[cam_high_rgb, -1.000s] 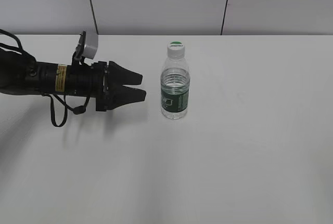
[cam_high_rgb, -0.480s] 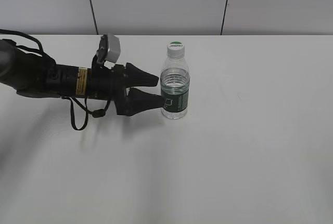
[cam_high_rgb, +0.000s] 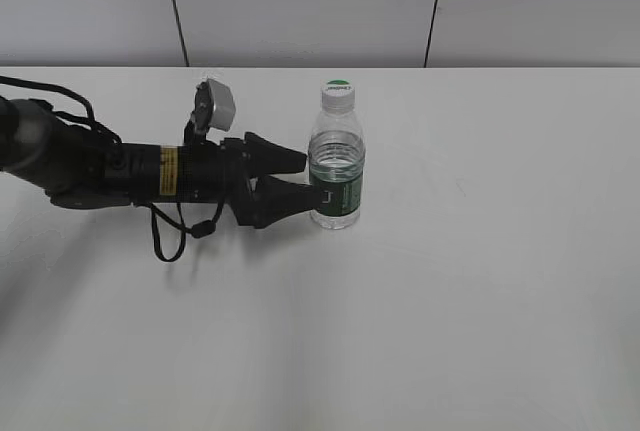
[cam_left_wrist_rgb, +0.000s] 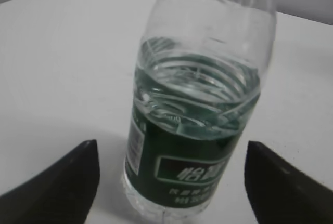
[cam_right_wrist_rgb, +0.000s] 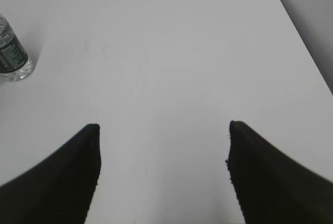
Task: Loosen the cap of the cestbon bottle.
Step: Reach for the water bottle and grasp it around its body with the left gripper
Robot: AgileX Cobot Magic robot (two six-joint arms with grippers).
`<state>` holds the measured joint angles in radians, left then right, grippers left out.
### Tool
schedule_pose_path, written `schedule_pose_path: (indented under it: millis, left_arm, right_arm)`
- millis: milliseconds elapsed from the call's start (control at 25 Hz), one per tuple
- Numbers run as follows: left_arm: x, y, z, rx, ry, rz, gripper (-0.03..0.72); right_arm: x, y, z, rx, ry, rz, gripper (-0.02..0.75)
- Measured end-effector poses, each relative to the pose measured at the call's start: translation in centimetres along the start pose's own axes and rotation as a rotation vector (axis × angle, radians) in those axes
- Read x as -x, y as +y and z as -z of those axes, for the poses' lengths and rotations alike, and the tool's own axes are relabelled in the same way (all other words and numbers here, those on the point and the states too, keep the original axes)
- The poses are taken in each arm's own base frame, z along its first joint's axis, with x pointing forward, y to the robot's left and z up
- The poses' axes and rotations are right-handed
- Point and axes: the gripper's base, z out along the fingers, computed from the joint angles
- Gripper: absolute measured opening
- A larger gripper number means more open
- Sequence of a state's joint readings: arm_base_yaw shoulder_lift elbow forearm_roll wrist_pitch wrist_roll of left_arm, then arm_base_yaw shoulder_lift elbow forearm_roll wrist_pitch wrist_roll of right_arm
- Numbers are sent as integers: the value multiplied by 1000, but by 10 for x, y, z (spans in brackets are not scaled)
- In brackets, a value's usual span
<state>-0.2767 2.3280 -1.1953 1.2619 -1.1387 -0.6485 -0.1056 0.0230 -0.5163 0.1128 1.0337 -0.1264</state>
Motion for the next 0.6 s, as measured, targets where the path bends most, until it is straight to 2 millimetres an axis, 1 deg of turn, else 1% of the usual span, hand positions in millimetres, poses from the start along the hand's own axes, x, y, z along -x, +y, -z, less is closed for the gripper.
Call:
schedule_pose_path:
  millis: [160, 440, 600]
  left_arm:
    - [-9, 2, -8, -2, -21, 29, 676]
    - [-10, -4, -40, -52, -37, 2, 676]
    - [-10, -7, -49, -50, -26, -7, 676]
  right_arm:
    - [0, 0, 0, 0, -1, 0, 576]
    - [0, 0, 0, 0, -1, 0, 576]
    - [0, 0, 0, 0, -1, 0, 576]
